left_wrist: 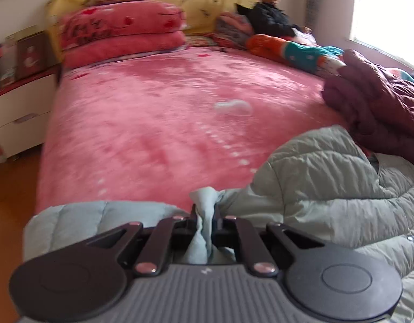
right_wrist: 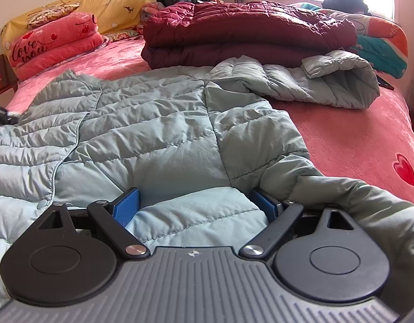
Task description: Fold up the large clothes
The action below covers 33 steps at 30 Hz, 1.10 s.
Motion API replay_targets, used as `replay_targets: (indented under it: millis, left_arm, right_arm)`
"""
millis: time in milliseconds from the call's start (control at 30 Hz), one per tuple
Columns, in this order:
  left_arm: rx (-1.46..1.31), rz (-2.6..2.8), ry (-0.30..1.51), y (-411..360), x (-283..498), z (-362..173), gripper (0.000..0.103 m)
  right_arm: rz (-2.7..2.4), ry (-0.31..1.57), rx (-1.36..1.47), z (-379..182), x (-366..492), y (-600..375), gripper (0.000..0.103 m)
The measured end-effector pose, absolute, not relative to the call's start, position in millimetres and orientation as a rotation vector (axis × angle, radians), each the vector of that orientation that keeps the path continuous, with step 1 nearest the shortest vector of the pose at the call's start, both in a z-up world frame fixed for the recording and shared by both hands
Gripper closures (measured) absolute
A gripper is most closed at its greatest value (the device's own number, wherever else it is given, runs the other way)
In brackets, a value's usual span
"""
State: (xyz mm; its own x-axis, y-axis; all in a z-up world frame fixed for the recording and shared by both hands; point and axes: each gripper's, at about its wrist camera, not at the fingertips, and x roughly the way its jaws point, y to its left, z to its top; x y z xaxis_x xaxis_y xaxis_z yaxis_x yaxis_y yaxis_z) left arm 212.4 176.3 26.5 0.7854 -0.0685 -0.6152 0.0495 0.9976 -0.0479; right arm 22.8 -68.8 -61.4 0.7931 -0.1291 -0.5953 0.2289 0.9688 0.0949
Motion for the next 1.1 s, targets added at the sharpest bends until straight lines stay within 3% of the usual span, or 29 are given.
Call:
replay_targets:
  millis: [200,467,533,800,900,1100]
  left_arm:
    - [0.004,-0.005,0.681,184,192,23,0.098]
    - [0.010,-0.011,0.523,177,176,54,0.089]
    - [-0.001,-0.032,0.484,171,172,64,0.082]
    - [-0.072,-0.252,0.375,126,166,84,0.036]
    - [-0.126,-0.374,0.428,101,169,73,0.033]
    - [-0.180,-0.520,0.541,60,175,50,0.031]
  right_arm:
    - [-0.201,0.634,0.151,-61,24,-67,0.000]
    - [-0.196,0.653,0.165,-54,27,-68,0.000]
    - [-0.193,0.664,0.180,-47,29,-70,0.000]
    - [-0.284,0.551,0.501,-4,21,-133,0.000]
    - [-0.407,0.538,0.485,7,26,-166,0.000]
    - [-0.690,0.502,0.183,18,56,-222,0.000]
